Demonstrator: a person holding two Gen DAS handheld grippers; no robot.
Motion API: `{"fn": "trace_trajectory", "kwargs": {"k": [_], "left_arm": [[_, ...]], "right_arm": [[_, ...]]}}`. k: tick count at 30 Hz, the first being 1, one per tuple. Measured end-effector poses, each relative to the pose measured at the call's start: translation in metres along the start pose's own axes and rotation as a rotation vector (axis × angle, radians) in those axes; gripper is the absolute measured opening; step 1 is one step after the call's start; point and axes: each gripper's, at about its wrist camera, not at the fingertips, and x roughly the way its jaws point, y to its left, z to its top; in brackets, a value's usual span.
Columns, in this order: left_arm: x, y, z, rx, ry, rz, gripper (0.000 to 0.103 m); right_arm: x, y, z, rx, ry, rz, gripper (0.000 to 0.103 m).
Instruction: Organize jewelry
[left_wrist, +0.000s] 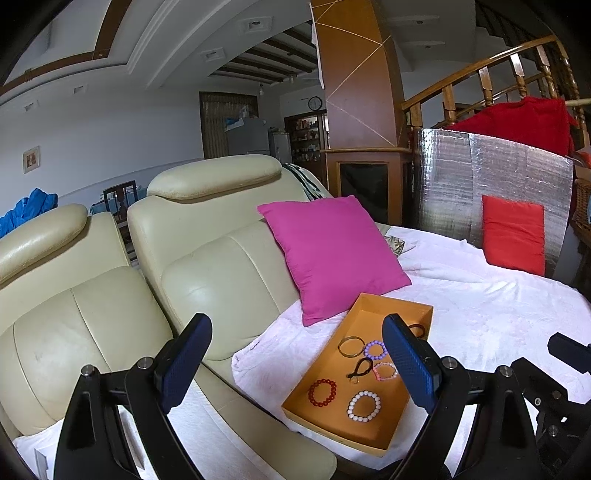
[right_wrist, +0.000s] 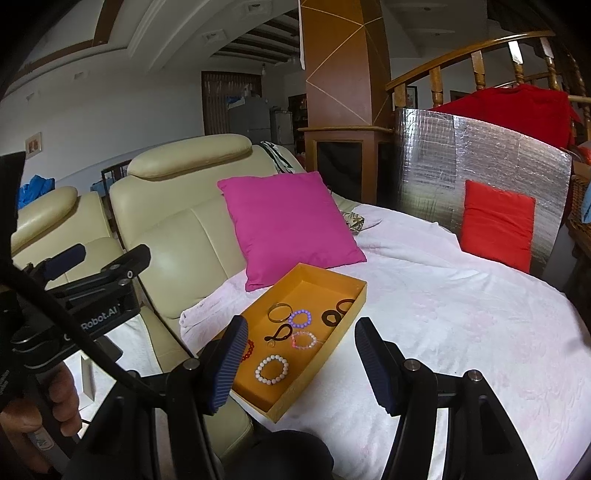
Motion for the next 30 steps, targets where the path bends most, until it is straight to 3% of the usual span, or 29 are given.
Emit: {"fn": "trace_trajectory", "kwargs": {"k": [30], "left_arm": [[0.051, 0.005, 0.002, -0.009, 0.070, 0.054, 0.093]], "right_arm": [[0.071, 0.005, 0.011, -0.033, 0.066, 0.041, 0.064]]}}
